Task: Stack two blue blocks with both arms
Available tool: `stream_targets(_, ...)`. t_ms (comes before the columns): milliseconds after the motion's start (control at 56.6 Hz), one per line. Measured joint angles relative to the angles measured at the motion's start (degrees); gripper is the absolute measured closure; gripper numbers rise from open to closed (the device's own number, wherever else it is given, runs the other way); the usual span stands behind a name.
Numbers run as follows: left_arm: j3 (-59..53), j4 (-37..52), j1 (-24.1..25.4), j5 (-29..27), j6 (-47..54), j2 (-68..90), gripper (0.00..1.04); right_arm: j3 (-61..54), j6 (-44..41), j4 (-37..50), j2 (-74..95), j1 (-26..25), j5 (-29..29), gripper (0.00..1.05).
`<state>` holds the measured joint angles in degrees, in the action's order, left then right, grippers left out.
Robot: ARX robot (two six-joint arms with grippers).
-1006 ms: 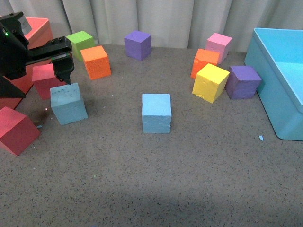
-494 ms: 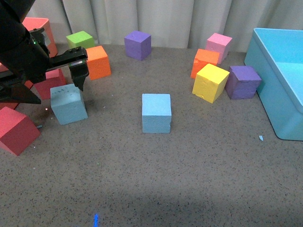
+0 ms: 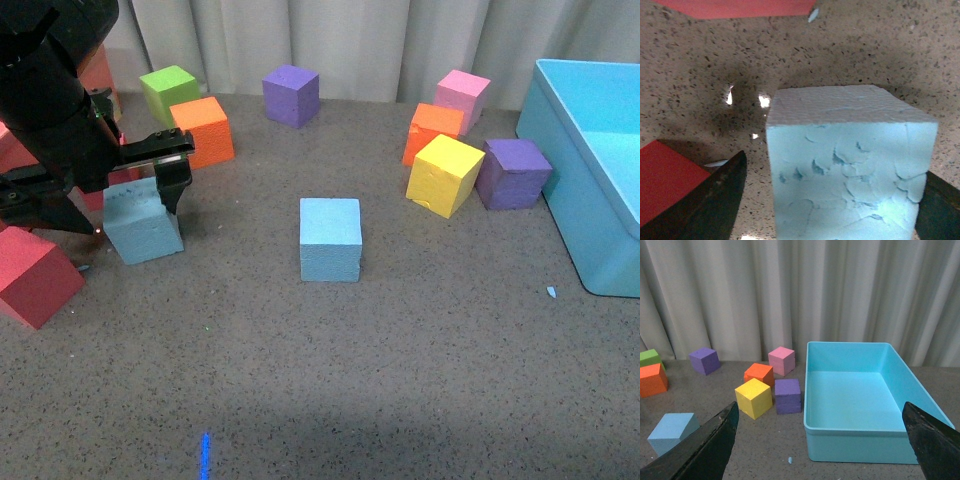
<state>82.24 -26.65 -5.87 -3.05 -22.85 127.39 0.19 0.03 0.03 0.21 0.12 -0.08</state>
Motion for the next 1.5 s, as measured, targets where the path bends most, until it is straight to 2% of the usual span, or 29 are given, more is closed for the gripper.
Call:
stream_targets(159,-0.07,0.39,-0.63,0.46,-0.22,-0.02,0.43,0.00,0.00,0.00,0.00,0.00,0.00,0.09)
stream_targets(353,-1.27,0.13,-1.29,0.61,-0.90,-1.60,0.57,0.00,0.00,0.00,0.00,0.00,0.00,0.09)
stream_targets(547,-1.66,-1.84,-4.46,0.04,-3.10,-6.36,0.61,0.00,0.00,0.00,0.00,0.00,0.00,0.09)
stream_targets(741,2.56,-4.52,-10.93,-0.55,-7.10,-8.61,0.63,0.00,0.00,0.00,0.00,0.00,0.00,0.09)
stream_targets(830,5.29,-6.25,-15.61,-1.64,-8.57,-8.59,0.64,0.00,0.00,0.00,0.00,0.00,0.00,0.09)
stream_targets(1006,8.59,-7.80,-20.55,-1.90,-10.47,-7.93,0.64,0.00,0.00,0.00,0.00,0.00,0.00,0.09)
stream_targets(1200,9.55,-8.31,-23.82,-3.54,-10.64,-6.01,0.65,0.00,0.00,0.00,0.00,0.00,0.00,0.09)
stream_targets(1501,10.03,-9.01,-25.24,-4.83,-12.37,-5.11,0.65,0.00,0.00,0.02,0.00,0.00,0.00,0.09)
